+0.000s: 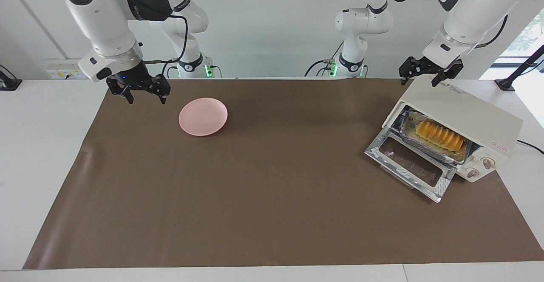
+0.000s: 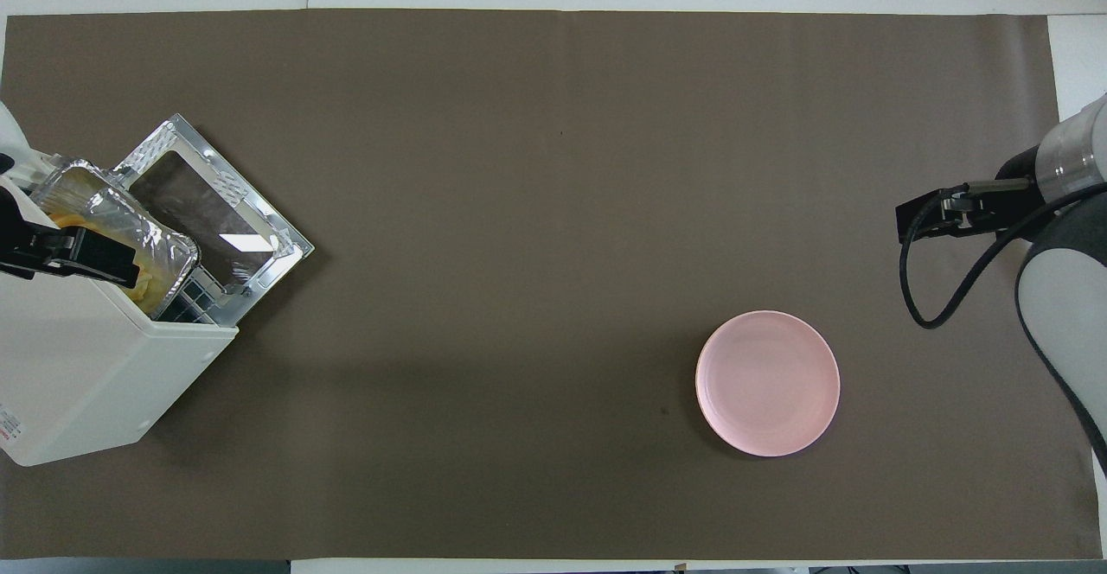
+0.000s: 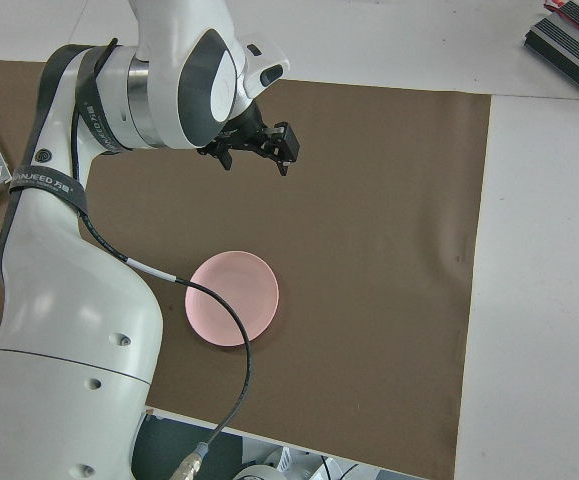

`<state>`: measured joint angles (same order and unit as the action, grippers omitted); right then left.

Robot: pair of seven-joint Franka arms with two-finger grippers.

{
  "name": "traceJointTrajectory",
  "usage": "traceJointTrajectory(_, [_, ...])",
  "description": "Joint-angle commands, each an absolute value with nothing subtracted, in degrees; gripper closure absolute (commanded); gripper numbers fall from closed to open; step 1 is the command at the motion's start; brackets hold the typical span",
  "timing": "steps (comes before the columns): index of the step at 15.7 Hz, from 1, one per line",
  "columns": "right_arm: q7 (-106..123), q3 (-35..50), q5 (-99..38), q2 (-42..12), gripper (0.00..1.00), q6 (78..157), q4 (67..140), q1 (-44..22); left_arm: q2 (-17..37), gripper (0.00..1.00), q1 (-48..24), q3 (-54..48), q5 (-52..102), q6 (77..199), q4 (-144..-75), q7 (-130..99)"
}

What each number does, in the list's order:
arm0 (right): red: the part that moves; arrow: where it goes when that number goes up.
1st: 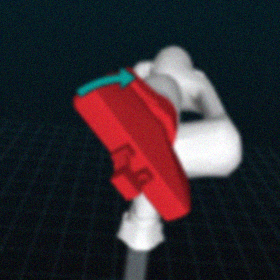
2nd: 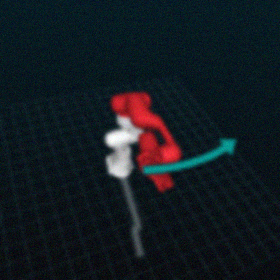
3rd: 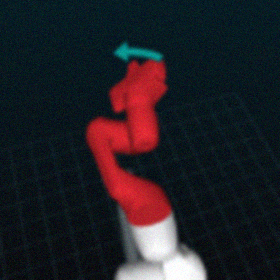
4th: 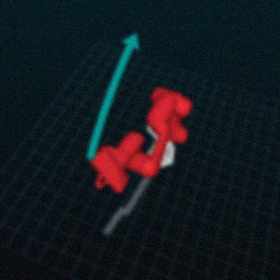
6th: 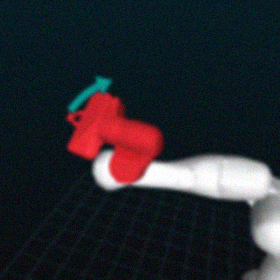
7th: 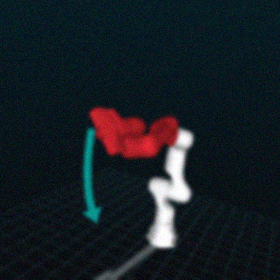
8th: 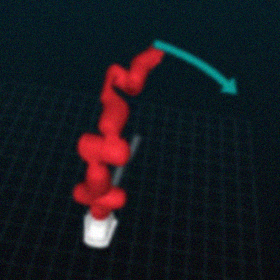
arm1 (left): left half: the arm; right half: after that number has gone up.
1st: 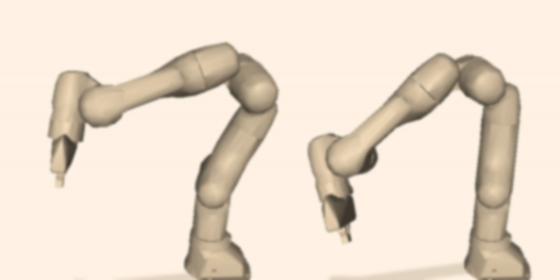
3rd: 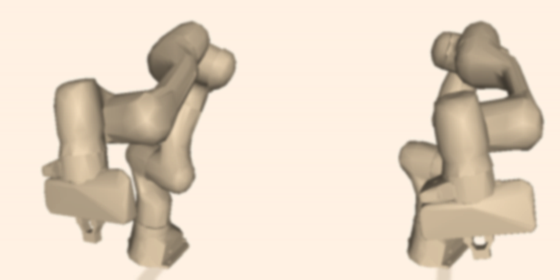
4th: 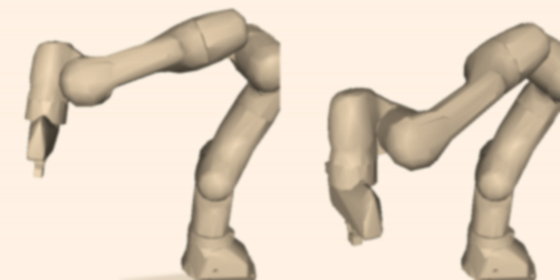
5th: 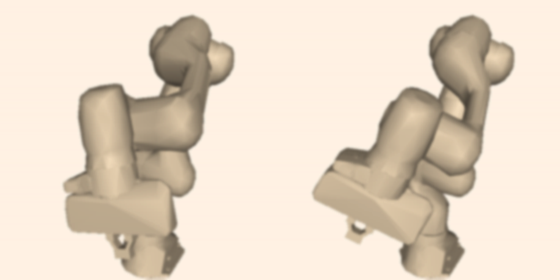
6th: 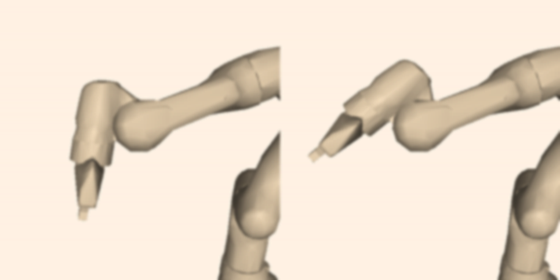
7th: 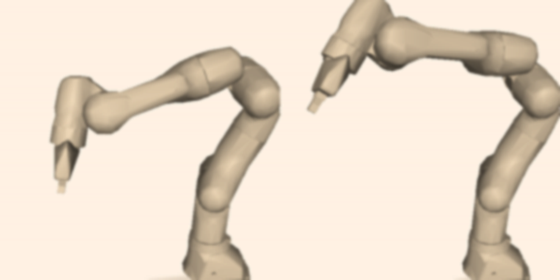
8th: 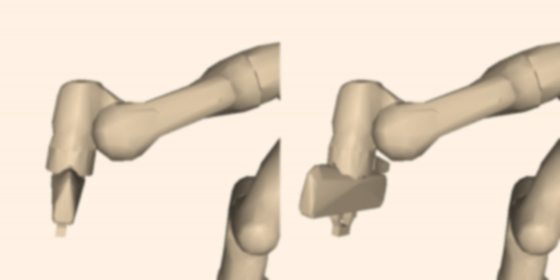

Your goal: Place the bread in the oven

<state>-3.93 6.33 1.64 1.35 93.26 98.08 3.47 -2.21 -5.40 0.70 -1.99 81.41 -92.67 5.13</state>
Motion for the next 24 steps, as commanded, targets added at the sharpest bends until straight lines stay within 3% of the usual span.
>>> traceJointTrajectory(1, [-3.16, 7.03, 2.64, 2.29, 0.0, 92.9, 99.05, 4.22, -1.67, 0.0, -4.04, -0.09, -1.85, 82.09, -91.84, 6.42])
traceJointTrajectory(24, [-3.16, 7.03, 2.64, 2.29, 0.0, 92.99, 98.97, 4.22, 0.09, 0.0, -4.48, -0.35, -1.05, 87.54, -93.34, 5.54])
